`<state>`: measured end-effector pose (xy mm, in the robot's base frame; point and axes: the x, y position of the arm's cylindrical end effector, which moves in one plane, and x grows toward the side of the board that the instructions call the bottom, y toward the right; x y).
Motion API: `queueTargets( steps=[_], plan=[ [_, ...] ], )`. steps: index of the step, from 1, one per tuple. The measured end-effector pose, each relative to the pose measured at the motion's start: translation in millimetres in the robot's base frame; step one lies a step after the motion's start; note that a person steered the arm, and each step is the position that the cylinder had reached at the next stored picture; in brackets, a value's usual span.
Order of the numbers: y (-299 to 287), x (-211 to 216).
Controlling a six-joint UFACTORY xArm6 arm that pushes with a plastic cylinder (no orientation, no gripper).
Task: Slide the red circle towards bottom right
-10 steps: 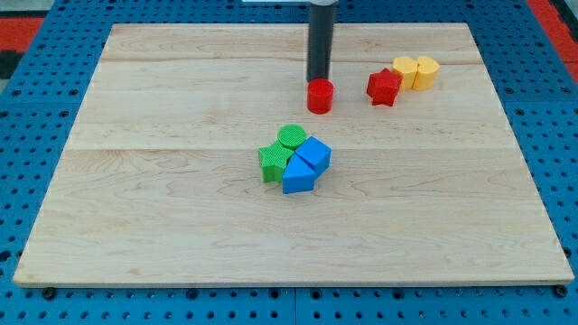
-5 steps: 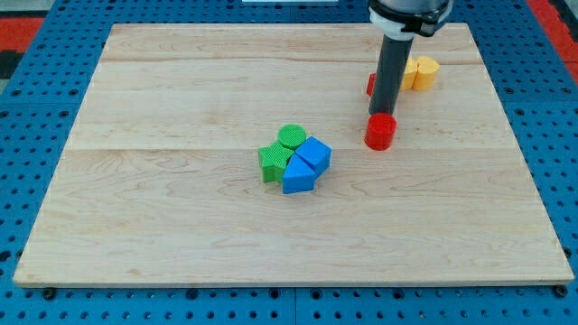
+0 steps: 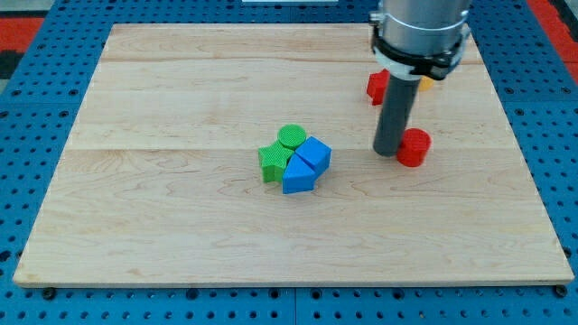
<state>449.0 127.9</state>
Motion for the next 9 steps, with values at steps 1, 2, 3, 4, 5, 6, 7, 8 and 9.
queueTargets(
  steps=[1,2,3,4,5,6,7,8,9],
  plan=[
    [5,-6],
    [7,-28],
    [27,-35],
    [29,-17],
    [44,4],
    [59,11],
    [62,7],
    [62,14],
    [62,26]
  ],
)
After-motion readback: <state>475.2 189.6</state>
